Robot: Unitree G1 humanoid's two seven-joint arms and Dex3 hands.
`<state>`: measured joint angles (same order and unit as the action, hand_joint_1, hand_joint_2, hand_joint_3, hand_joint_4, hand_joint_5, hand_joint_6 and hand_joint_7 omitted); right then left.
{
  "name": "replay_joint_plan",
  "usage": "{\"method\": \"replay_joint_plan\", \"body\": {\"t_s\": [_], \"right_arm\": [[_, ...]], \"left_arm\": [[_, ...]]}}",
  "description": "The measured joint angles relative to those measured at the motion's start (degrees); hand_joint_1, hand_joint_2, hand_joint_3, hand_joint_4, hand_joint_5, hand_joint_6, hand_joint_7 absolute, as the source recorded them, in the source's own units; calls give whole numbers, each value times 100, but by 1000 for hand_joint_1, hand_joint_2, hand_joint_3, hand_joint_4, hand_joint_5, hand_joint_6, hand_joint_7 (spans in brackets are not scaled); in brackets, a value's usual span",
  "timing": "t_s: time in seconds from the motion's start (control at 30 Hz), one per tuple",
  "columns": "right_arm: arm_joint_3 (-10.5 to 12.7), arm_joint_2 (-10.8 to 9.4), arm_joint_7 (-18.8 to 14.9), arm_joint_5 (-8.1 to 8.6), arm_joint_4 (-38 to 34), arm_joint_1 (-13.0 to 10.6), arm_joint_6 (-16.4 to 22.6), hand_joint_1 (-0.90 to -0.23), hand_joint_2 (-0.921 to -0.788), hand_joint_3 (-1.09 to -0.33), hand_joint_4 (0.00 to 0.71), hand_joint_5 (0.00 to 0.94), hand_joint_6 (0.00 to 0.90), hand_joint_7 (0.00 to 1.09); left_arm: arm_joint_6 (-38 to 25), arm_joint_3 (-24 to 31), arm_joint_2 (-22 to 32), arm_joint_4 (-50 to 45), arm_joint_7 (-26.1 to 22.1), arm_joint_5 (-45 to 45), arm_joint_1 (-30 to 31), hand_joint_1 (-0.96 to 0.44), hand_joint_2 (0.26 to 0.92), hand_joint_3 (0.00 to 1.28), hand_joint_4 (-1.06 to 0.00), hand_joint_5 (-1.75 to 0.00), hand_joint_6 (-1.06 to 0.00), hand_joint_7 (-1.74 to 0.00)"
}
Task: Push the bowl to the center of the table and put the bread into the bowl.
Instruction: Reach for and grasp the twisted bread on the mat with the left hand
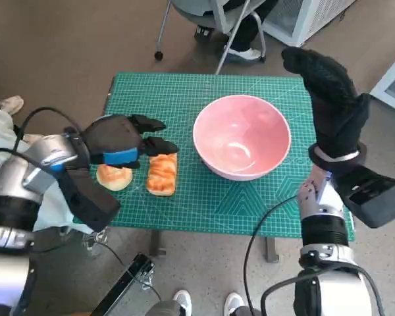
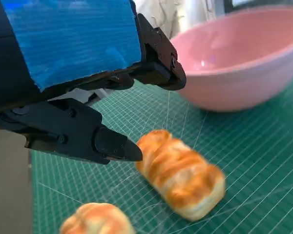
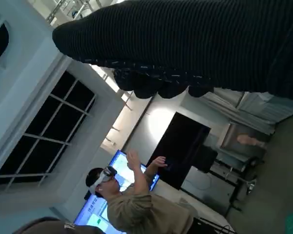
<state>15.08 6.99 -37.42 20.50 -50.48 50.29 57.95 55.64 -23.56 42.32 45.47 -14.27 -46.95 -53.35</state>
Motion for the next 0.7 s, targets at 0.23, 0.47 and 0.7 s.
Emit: {"method": "replay_joint_plan", "body": {"t_s": [0.23, 0.47, 0.7], "right_arm": [[-8, 1, 3, -2, 12, -15, 1, -607, -921, -732, 342, 5, 51, 767], [-3, 9, 23, -3, 27, -66, 1, -602, -921, -730, 342, 5, 49, 771], [-7, 11, 131, -43, 89, -177, 20, -601, -921, -729, 343, 4, 48, 773]], "left_arm": [[43, -338, -65, 310, 468, -326, -160, -28, 911, 0, -459, -1, -590, -62], [44, -710, -158, 553, 942, -728, -272, -37, 892, 0, -462, -2, -599, -53], [-35, -1180, -259, 859, 1534, -1258, -404, -44, 877, 0, -465, -2, -607, -45]]}}
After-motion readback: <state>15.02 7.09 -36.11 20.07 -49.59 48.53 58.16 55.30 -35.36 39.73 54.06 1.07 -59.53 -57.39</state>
